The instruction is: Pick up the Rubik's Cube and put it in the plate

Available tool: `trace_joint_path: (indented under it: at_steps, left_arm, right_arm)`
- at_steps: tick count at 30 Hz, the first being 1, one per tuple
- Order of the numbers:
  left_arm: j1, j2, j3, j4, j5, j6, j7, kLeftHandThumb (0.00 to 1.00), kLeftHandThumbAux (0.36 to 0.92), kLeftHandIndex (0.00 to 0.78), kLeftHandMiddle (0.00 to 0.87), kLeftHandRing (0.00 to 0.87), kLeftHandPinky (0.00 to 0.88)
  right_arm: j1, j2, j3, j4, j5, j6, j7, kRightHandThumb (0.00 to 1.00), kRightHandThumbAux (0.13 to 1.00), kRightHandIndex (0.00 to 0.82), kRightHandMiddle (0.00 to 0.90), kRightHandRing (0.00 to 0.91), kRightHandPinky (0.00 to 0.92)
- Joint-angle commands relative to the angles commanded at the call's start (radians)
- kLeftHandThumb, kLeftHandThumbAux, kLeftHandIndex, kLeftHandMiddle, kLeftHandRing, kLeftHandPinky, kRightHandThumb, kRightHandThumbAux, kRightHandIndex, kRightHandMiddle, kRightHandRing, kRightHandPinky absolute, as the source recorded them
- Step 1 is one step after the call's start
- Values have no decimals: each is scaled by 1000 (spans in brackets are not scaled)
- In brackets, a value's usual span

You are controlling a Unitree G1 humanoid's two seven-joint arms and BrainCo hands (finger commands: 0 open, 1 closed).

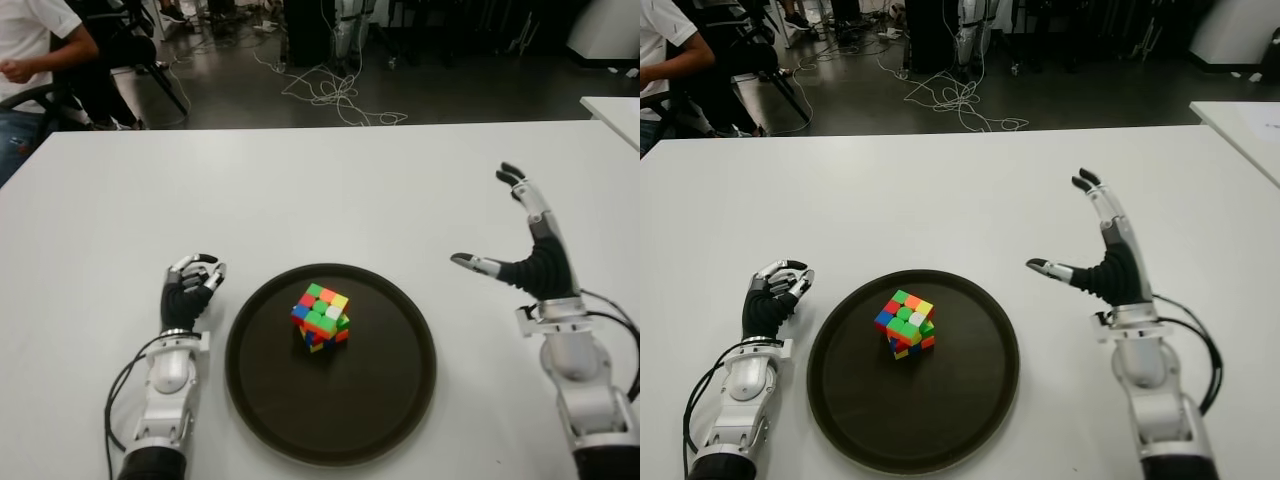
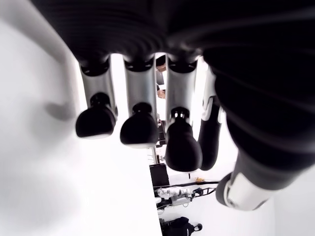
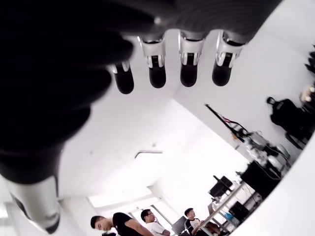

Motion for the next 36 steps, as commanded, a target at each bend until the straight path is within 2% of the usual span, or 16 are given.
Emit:
trace_joint_path:
  at_steps: [7,15,18,21,27,32,36]
  left_arm:
    - [4,0,-3,-16,-2,15,0,702,708,442,808,828,808]
    - [9,2,-8,-34,8,29,8,703,708,442,806,830,815]
    - [10,1,-5,-41,7,33,11,703,708,442,806,830,814]
    - [11,-4,-2,-47,-2,38,9,703,708,442,802,825,807]
    - [15,0,-4,-67,-7,65,-1,704,708,442,795,817,798]
    - [13,3,-3,-69,-3,78,3,704,708,442,797,818,801]
    - [12,4,-1,-66,-2,75,6,704,707,443,805,825,812]
  right_arm:
    - [30,50,16,-3,24,36,0,0,724,0,0,0,0]
    - [63,76,32,53,37,35,-26,0,843,0,4,0,0]
    - [72,92,42,69,39,44,-41,0,868,0,19,7,8]
    - [97,127,51,99,52,58,-70,0,882,16,46,34,21]
    - [120,155,48,103,92,103,-104,0,853,53,95,78,43]
    - [118,180,42,97,108,141,-149,0,814,81,134,112,74]
    - [110,183,47,96,111,163,-182,0,806,121,180,152,113]
